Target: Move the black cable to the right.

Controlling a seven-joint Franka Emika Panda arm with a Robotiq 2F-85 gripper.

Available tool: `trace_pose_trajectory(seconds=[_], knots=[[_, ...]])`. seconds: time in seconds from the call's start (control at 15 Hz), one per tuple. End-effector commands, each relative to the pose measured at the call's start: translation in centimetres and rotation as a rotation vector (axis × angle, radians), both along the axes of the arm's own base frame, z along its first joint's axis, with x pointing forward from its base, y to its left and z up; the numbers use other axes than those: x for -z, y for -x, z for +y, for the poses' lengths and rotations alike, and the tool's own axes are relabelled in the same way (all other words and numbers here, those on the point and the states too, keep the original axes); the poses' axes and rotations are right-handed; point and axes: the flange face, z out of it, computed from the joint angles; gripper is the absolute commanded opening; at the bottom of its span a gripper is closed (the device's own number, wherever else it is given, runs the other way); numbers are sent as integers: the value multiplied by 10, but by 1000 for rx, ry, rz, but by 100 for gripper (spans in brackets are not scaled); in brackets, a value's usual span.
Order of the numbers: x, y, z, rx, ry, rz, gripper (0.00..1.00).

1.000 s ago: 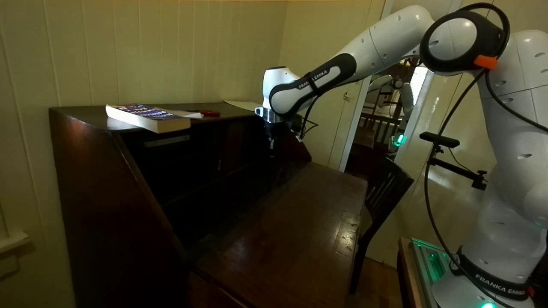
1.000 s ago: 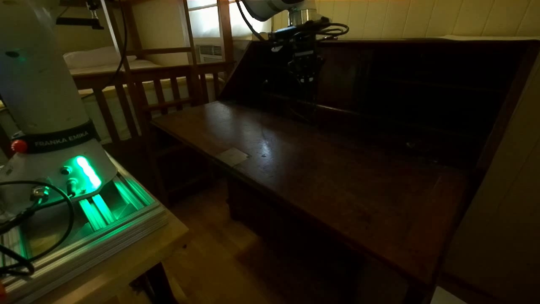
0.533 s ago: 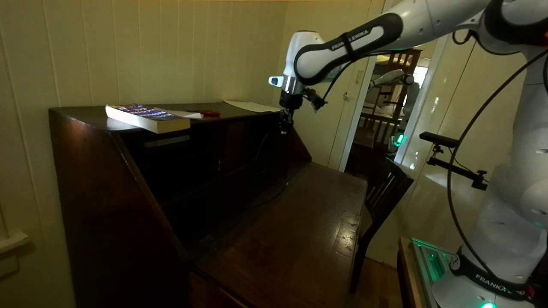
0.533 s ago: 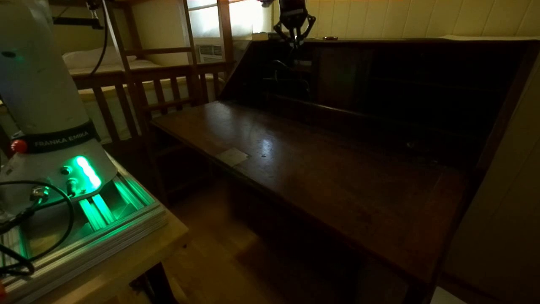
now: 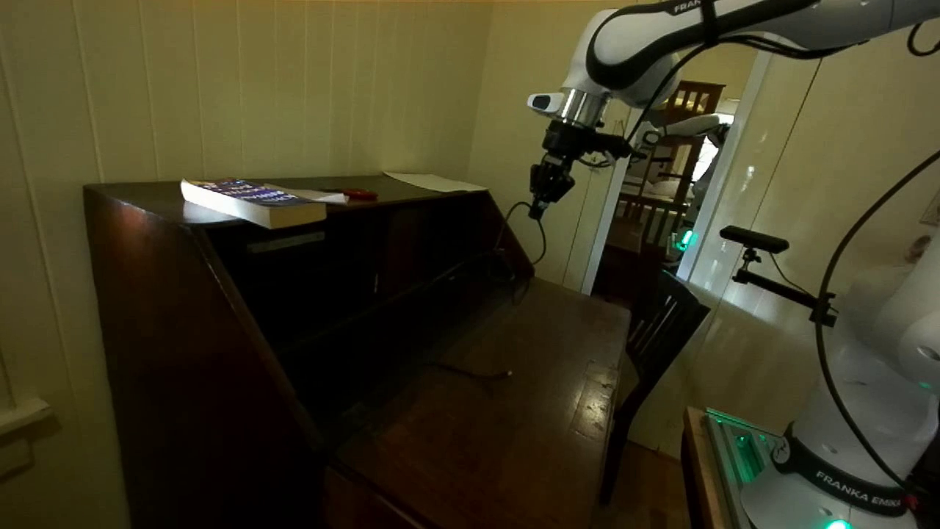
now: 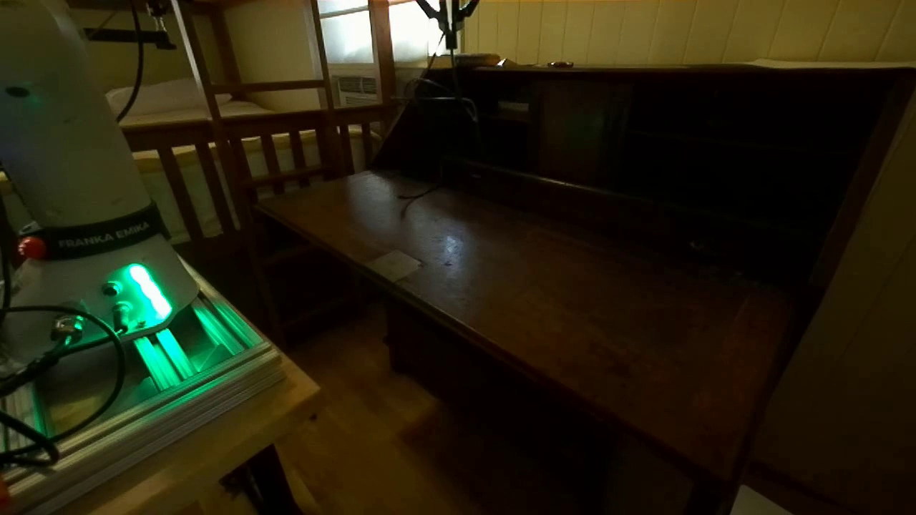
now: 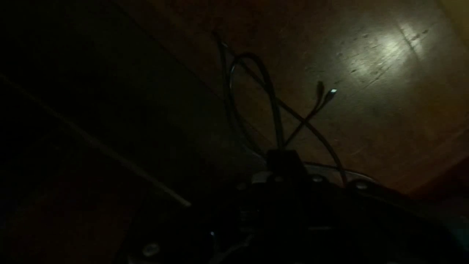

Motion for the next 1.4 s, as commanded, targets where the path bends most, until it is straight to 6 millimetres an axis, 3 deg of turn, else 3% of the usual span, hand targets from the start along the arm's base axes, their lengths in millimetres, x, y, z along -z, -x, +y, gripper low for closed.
trace_pose_trajectory(seconds=[0.0, 0.4, 0.53, 1.07, 1.13, 1.2, 1.33], knots=[[42, -2, 0, -22, -121, 160, 1], [144, -17, -14, 158, -116, 451, 1], [160, -27, -19, 268, -66, 439, 1], [158, -66, -44, 624, 124, 228, 2], [158, -67, -44, 669, 163, 243, 30], [157, -67, -44, 708, 203, 257, 32], [155, -65, -39, 696, 219, 298, 44]])
